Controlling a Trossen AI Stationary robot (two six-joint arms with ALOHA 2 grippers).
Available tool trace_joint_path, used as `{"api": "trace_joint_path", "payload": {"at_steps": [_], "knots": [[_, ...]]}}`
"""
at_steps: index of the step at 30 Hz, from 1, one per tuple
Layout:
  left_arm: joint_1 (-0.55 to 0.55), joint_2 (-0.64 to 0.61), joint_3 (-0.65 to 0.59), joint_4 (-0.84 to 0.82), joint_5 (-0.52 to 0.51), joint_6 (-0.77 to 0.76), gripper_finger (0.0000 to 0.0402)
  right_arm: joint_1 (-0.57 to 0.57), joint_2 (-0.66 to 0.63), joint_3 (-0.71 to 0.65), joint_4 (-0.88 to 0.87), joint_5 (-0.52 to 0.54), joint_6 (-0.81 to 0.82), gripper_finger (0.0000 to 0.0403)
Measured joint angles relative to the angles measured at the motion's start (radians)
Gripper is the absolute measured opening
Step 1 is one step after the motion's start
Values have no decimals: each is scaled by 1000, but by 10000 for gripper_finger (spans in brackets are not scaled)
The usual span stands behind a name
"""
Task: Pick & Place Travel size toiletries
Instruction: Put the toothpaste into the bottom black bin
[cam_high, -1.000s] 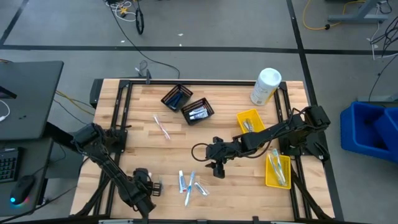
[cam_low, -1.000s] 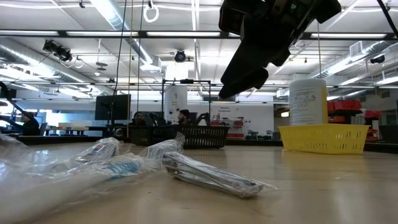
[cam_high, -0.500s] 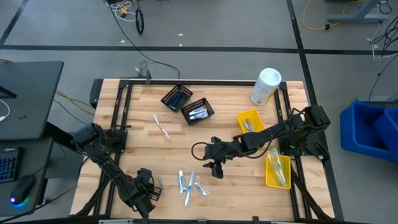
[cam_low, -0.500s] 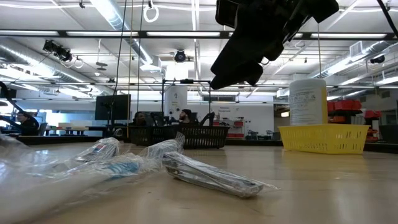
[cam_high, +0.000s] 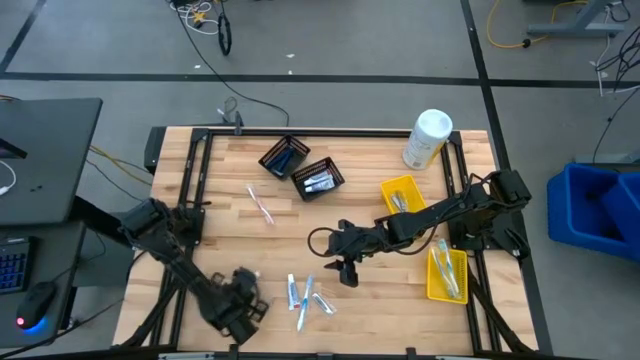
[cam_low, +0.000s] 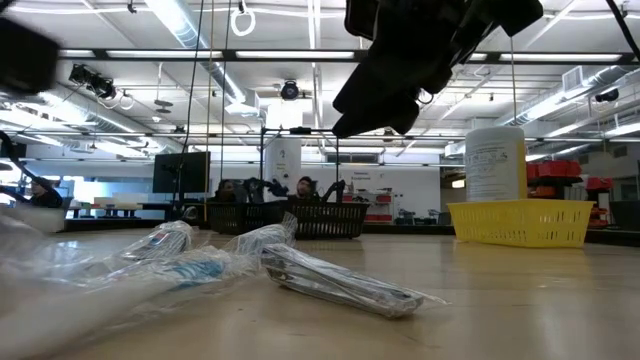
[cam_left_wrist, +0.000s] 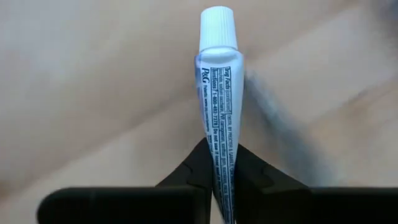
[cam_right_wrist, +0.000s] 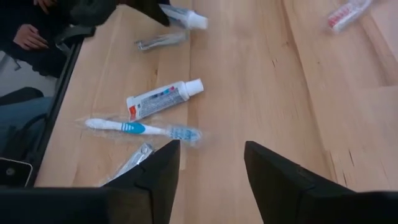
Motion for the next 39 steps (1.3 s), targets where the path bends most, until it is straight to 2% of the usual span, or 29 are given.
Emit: {"api": "trace_joint_path", "payload": {"at_steps": [6, 10, 15, 21, 24, 27, 35, 39], "knots": [[47, -3, 105, -198, -114, 115, 41, 0, 0, 0, 17, 0, 0, 198], [132, -4, 162, -297, -222, 243, 39, 0, 0, 0, 16, 0, 4, 199], [270, -5, 210, -270, -304, 535, 41, 4, 2, 0, -49, 0, 85, 187], [468, -6, 244, -161, -357, 891, 41, 54, 2, 0, -312, -1, 197, 171], [552, -6, 244, -63, -357, 1070, 41, 94, 3, 0, -452, 19, 251, 166], [640, -6, 245, 32, -310, 1234, 41, 135, 3, 0, -520, 93, 295, 163], [872, -6, 245, 198, -227, 1525, 41, 219, 3, 0, -517, 138, 396, 156], [990, 4, 243, 286, -132, 1689, 41, 245, 3, 0, -514, 197, 421, 159]]}}
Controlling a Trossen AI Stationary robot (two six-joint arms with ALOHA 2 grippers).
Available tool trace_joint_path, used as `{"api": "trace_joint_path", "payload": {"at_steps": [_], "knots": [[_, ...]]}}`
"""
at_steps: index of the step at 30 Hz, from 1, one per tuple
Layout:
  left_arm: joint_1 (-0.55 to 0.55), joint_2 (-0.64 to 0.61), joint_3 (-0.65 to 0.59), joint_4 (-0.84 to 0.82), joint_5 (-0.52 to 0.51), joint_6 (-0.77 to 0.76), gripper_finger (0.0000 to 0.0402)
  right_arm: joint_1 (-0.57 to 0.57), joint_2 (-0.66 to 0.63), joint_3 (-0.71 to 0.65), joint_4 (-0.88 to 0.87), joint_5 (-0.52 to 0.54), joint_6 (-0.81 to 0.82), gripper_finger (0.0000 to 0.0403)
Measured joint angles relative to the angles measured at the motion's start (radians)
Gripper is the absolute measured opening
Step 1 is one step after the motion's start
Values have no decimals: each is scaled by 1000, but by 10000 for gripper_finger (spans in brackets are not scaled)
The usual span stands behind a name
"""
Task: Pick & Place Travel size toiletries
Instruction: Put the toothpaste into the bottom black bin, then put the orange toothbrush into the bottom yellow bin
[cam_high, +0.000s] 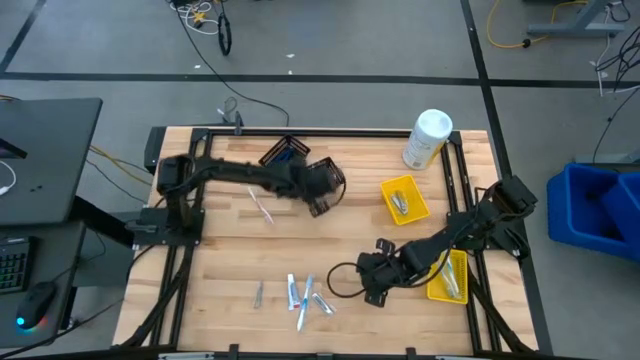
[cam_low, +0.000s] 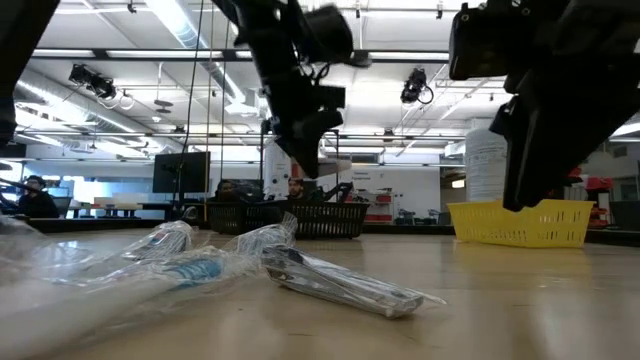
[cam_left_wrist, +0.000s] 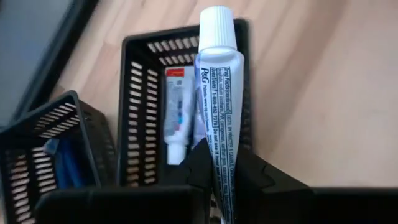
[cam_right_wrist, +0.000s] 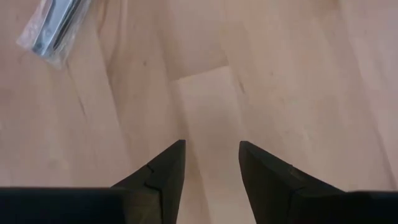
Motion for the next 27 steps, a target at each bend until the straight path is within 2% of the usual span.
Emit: {"api": "trace_joint_path", "payload": {"at_steps": [4, 7, 13, 16, 20, 27], "knots": [[102, 36, -1, 64, 145, 47, 41, 9, 0, 0, 6, 47, -1, 168], [155, 65, -1, 76, 177, 69, 41, 9, 0, 0, 18, 69, -1, 175], [211, 87, -2, 6, 191, 61, 42, 7, 0, -2, 27, 76, -5, 190], [220, 105, 1, 44, 199, 73, 49, 1, 0, -6, 32, 76, -8, 197], [223, 127, -1, 46, 237, 94, 76, -7, 0, -9, 49, 76, -8, 204], [192, 118, -1, 27, 173, 97, 122, -23, 0, -10, 56, 75, -13, 221]]}}
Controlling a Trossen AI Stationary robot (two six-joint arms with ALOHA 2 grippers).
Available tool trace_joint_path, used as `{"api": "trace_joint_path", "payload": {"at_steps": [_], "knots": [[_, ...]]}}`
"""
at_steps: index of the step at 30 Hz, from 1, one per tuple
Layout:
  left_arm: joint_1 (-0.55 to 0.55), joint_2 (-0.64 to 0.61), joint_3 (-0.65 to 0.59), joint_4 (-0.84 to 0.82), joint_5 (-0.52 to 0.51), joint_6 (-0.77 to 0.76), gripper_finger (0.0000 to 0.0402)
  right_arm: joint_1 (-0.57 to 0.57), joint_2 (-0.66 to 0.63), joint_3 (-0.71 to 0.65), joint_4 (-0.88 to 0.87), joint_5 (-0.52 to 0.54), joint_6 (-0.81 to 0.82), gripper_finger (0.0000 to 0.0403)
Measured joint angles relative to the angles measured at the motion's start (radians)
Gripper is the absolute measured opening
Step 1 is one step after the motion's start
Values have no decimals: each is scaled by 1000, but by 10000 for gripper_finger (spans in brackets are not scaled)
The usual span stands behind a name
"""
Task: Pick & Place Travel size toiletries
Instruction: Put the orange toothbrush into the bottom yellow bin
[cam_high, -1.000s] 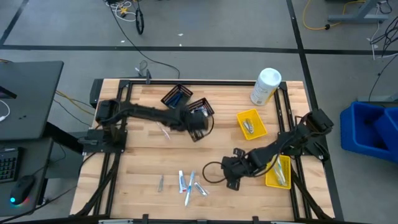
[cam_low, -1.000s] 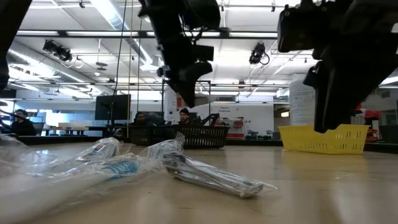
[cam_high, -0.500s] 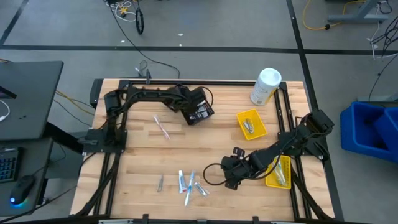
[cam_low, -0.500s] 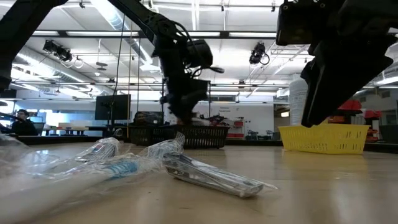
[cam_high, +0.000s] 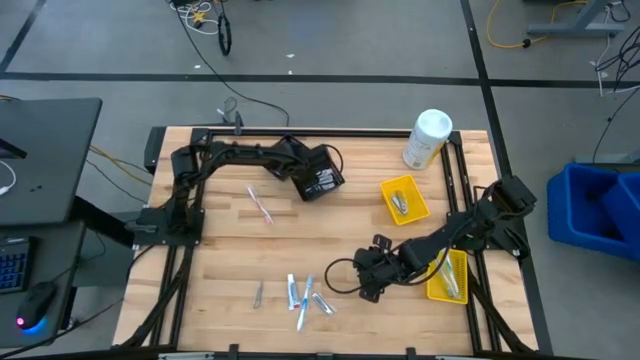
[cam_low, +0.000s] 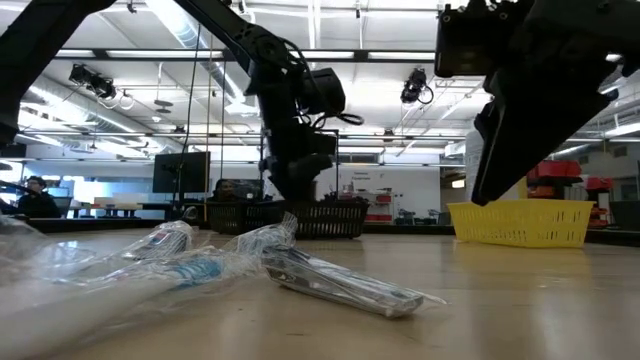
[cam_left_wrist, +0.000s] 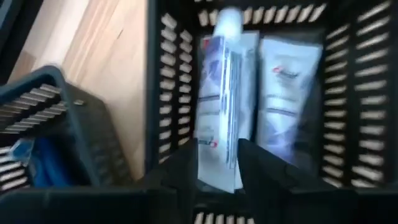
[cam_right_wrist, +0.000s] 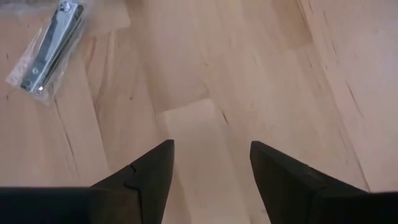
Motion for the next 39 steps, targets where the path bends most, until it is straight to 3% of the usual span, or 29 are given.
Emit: {"api": "trace_joint_path", "payload": {"at_steps": [16, 23, 26, 33, 39], "knots": [[-143, -204, 1, -159, -55, -158, 115, -8, 0, 0, 32, -8, -7, 261], [-243, -286, 0, -377, -224, -323, 114, -8, 0, 0, 57, -9, -7, 268], [-281, -322, -4, -430, -239, -341, 114, -8, 0, 0, 75, -9, -7, 270], [-340, -521, -176, -388, -180, -359, 110, -7, 0, 0, 123, -10, -7, 261], [-358, -726, -428, -252, -173, -620, 110, -9, 0, 0, 144, -9, -7, 247]]}}
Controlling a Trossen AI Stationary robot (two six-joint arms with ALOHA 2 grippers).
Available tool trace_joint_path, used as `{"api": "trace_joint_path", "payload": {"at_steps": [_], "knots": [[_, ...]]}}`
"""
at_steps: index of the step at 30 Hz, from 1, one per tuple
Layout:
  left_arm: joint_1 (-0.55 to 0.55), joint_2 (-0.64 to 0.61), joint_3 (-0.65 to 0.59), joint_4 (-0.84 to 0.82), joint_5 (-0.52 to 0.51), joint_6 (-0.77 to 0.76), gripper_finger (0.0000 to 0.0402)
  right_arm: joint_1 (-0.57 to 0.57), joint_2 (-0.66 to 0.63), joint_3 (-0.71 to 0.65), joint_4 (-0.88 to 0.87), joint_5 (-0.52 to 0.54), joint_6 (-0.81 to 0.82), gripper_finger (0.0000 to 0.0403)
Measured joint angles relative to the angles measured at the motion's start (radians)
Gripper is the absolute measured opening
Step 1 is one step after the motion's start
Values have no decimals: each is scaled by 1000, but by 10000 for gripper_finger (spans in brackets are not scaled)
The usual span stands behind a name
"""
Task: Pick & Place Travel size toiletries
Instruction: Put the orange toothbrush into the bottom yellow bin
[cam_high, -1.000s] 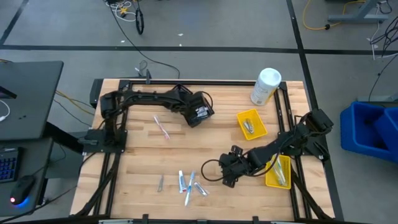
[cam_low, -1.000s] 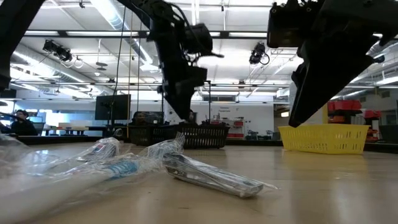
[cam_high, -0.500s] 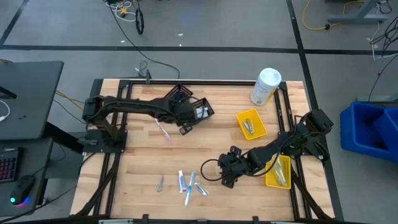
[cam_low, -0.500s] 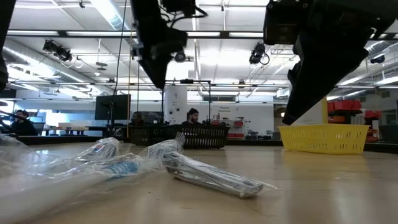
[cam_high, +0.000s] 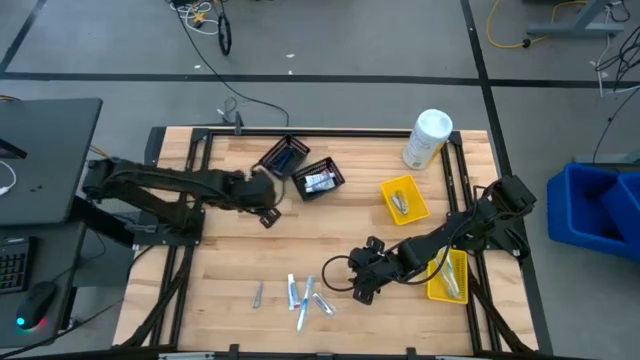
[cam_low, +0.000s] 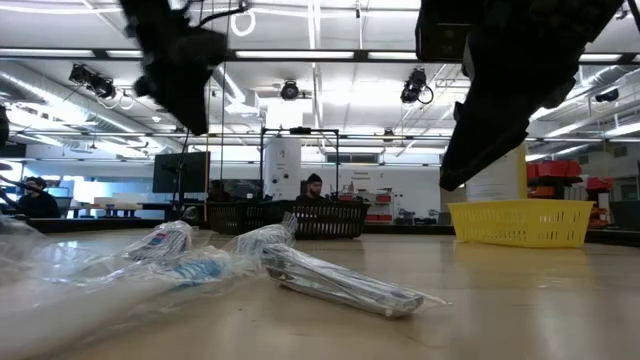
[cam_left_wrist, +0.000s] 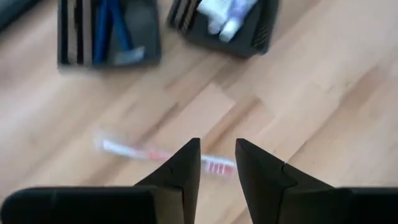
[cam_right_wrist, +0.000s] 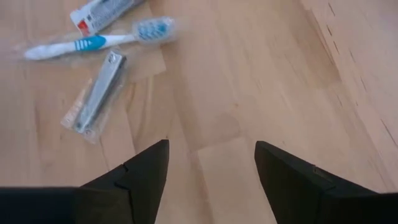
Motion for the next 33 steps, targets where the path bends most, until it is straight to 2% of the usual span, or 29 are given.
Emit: {"api": "trace_joint_path", "payload": {"at_steps": [5, 7, 15, 21, 26, 33], "knots": [[-14, -102, -179, 67, 19, -293, 110, -10, 0, 0, 67, 14, -15, 244], [-22, -119, -224, 91, 18, -345, 110, -15, 0, 0, 99, 27, -56, 245], [-35, -113, -315, 138, 0, -345, 113, -54, 0, 0, 166, 36, -161, 271], [-35, -114, -330, 142, -33, -423, 138, -84, 0, 0, 172, 36, -176, 282], [-34, -114, -330, 173, -58, -456, 170, -99, 0, 0, 174, 29, -193, 276], [-33, -71, -328, 201, -108, -584, 200, -99, 0, 0, 177, 27, -210, 254]]}}
